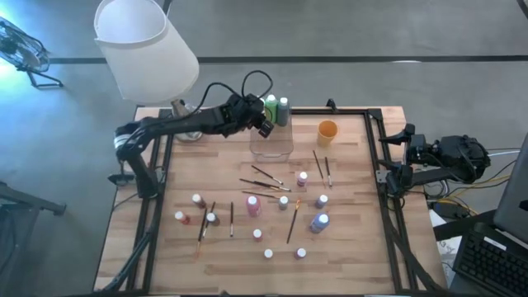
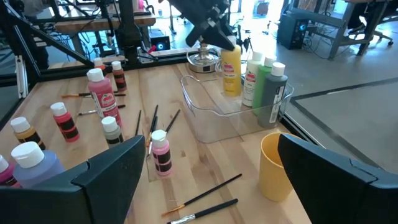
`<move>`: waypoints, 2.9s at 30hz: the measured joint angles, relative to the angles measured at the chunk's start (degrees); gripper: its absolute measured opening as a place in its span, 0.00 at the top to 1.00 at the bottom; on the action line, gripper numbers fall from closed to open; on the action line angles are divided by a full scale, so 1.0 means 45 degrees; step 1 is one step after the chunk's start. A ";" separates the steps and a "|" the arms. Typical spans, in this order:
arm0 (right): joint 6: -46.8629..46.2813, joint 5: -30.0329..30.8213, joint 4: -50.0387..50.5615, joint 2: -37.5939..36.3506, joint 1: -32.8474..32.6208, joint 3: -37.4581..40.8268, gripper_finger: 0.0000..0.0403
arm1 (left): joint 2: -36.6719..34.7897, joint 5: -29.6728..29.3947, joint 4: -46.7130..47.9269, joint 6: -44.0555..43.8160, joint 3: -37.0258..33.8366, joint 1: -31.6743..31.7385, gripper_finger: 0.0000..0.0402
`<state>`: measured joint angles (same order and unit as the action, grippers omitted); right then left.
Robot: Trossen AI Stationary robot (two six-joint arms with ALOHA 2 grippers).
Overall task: Pick & Place Paint Supplies
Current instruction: Put the big yellow paint bottle into the bin, then put the big pink paint bottle into the bin
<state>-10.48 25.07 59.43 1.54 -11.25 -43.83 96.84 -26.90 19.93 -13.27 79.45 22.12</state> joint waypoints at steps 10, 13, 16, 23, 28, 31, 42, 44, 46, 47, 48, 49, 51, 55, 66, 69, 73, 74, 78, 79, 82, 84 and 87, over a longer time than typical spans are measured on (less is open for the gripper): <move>0.0000 0.0003 -0.0003 0.0000 0.0000 0.0000 0.10 | 0.0651 0.0435 -0.0369 -0.0100 0.0000 0.0356 0.68; 0.0000 0.0003 0.0001 0.0000 0.0001 0.0000 0.10 | 0.0792 0.0449 -0.0493 -0.0101 -0.0003 0.0424 0.68; 0.0000 0.0001 0.0001 -0.0003 0.0002 0.0000 0.10 | 0.0920 0.0452 -0.0552 -0.0105 -0.0002 0.0508 0.68; 0.0000 0.0001 -0.0001 0.0000 0.0000 0.0000 0.10 | 0.1239 0.0728 -0.0765 -0.0159 -0.0003 0.0721 0.68; 0.0000 0.0001 0.0001 0.0000 0.0003 0.0000 0.10 | 0.1321 0.0790 -0.0954 -0.0144 -0.0002 0.0857 0.68; 0.0000 0.0003 -0.0001 0.0000 0.0000 0.0000 0.10 | 0.1326 0.0878 -0.0959 -0.0148 0.0002 0.0972 0.68; 0.0000 0.0002 0.0000 0.0000 0.0001 0.0000 0.10 | 0.1331 0.1219 -0.1109 -0.0128 0.0007 0.1408 0.68; 0.0000 0.0003 0.0001 0.0000 0.0000 0.0000 0.10 | 0.1331 0.1225 -0.1119 -0.0137 0.0007 0.1494 0.68; 0.0000 0.0003 0.0001 0.0000 0.0005 0.0000 0.10 | 0.1331 0.1217 -0.1112 -0.0133 0.0007 0.1549 0.68; 0.0000 -0.0001 -0.0001 0.0000 0.0002 0.0000 0.10 | 0.1331 0.1221 -0.1105 -0.0133 0.0007 0.1566 0.68; 0.0000 0.0000 0.0001 0.0000 0.0004 0.0000 0.10 | 0.1331 0.1246 -0.1100 -0.0133 0.0007 0.1573 0.68; 0.0000 0.0003 -0.0003 0.0000 0.0005 0.0000 0.10 | 0.1331 0.1302 -0.1100 -0.0134 0.0007 0.1582 0.68; 0.0000 -0.0001 -0.0001 0.0000 0.0002 0.0000 0.10 | 0.1331 0.1348 -0.1092 -0.0179 0.0007 0.1586 0.68; 0.0000 0.0003 -0.0001 0.0000 0.0002 0.0000 0.10 | 0.1331 0.1359 -0.1004 -0.0409 0.0007 0.1590 0.67; 0.0000 0.0003 0.0001 0.0000 0.0001 0.0000 0.10 | 0.1309 0.1396 -0.0649 -0.0744 0.0025 0.1593 0.59; 0.0000 0.0003 0.0001 0.0000 0.0004 0.0000 0.10 | 0.1189 0.1528 -0.0332 -0.1033 0.0026 0.1591 0.57; 0.0000 0.0000 0.0001 -0.0001 0.0004 0.0000 0.10 | 0.0898 0.1877 0.0083 -0.1096 0.0003 0.1582 0.52; 0.0000 0.0003 -0.0003 0.0000 0.0000 0.0000 0.10 | 0.0781 0.1894 0.0142 -0.1113 -0.0002 0.1566 0.51; 0.0000 0.0003 -0.0001 0.0000 0.0000 0.0000 0.10 | 0.0305 0.2062 0.0112 -0.1177 0.0038 0.1557 0.47; 0.0000 -0.0001 0.0001 0.0000 0.0001 0.0000 0.10 | 0.0211 0.2092 0.0103 -0.1175 0.0058 0.1555 0.46; 0.0000 0.0003 -0.0003 0.0000 0.0000 0.0000 0.10 | -0.0161 0.2139 0.0110 -0.1163 0.0080 0.1547 0.46; 0.0000 0.0001 -0.0001 0.0000 0.0000 0.0000 0.10 | -0.0516 0.2304 0.0063 -0.1240 0.0080 0.1537 0.46; 0.0000 0.0003 0.0001 0.0000 0.0003 0.0000 0.10 | -0.1106 0.2976 0.0007 -0.1327 0.0085 0.1535 0.46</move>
<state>-10.48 25.08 59.44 1.54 -11.23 -43.83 91.86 -13.50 19.96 -19.24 79.83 29.03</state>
